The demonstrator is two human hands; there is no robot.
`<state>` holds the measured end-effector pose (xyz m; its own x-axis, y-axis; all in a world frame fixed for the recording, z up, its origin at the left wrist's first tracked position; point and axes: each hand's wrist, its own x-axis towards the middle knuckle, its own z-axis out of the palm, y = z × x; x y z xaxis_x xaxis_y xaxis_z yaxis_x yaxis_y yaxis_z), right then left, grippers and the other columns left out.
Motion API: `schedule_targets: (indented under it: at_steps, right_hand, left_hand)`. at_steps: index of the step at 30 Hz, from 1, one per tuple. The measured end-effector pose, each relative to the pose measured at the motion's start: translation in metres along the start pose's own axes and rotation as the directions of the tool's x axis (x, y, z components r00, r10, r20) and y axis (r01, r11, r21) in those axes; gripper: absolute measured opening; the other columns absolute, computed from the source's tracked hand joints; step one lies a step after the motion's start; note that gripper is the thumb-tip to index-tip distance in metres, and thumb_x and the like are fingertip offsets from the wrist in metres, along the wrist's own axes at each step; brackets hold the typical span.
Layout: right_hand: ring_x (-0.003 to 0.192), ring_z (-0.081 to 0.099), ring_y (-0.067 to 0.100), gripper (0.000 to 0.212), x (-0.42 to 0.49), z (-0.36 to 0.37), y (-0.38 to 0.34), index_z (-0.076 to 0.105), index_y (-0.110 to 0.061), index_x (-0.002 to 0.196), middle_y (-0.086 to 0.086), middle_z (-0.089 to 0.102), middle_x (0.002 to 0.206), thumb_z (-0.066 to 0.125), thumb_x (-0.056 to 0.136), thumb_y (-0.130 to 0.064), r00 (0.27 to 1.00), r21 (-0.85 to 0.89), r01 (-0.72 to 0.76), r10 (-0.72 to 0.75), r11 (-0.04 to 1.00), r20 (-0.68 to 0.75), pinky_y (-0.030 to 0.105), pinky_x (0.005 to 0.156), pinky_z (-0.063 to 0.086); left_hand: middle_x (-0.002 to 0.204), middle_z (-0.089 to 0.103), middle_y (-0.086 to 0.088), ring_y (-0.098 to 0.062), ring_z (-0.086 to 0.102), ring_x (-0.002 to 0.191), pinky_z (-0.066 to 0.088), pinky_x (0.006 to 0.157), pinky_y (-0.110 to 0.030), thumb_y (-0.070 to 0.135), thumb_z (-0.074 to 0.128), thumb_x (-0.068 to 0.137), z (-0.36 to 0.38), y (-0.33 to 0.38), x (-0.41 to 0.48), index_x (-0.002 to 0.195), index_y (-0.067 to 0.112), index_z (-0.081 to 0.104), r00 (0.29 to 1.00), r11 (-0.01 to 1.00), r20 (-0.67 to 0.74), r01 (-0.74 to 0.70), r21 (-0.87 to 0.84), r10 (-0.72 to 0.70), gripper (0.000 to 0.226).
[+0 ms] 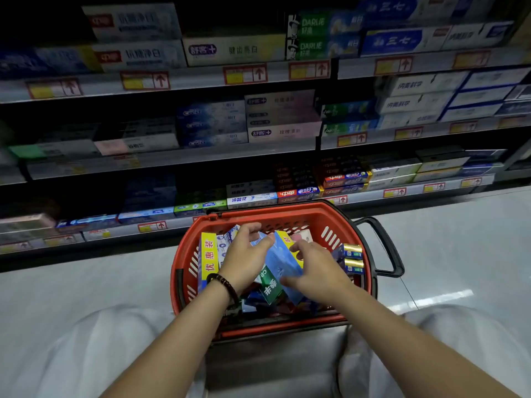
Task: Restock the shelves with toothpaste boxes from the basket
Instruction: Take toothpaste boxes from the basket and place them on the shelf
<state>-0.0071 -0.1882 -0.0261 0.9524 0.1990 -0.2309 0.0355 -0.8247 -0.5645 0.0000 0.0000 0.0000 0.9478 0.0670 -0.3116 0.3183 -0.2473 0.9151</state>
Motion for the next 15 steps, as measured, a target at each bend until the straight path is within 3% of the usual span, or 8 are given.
schedule_targets:
  at_steps: [7, 15]
  right_hand:
    - [0.133, 0.048, 0.03, 0.102, -0.011, 0.017, 0.003, 0.039, -0.02, 0.151, 0.006, 0.044, 0.14, 0.083, 0.072, -0.068, 0.994, -0.353, -0.008, 0.047, 0.935, 0.101, 0.044, 0.096, 0.054]
    - [0.118, 0.059, 0.032, 0.083, -0.017, 0.027, 0.002, 0.04, -0.019, 0.142, 0.008, 0.049, 0.129, 0.082, 0.079, -0.052, 0.995, -0.44, -0.013, 0.054, 0.898, 0.082, 0.046, 0.081, 0.058]
  left_hand:
    - [0.147, 0.051, -0.001, -0.024, 0.057, 0.128, 0.05, 0.108, -0.049, 0.042, 0.065, 0.1, 0.001, -0.008, -0.001, 0.146, 0.028, 0.045, 0.997, 0.995, 0.023, 0.076, 0.06, -0.077, 0.053]
    - [0.145, 0.051, 0.002, -0.023, 0.057, 0.128, 0.05, 0.108, -0.051, 0.04, 0.067, 0.099, -0.001, -0.005, -0.006, 0.145, 0.03, 0.046, 0.999, 0.999, -0.008, 0.038, 0.039, -0.037, 0.051]
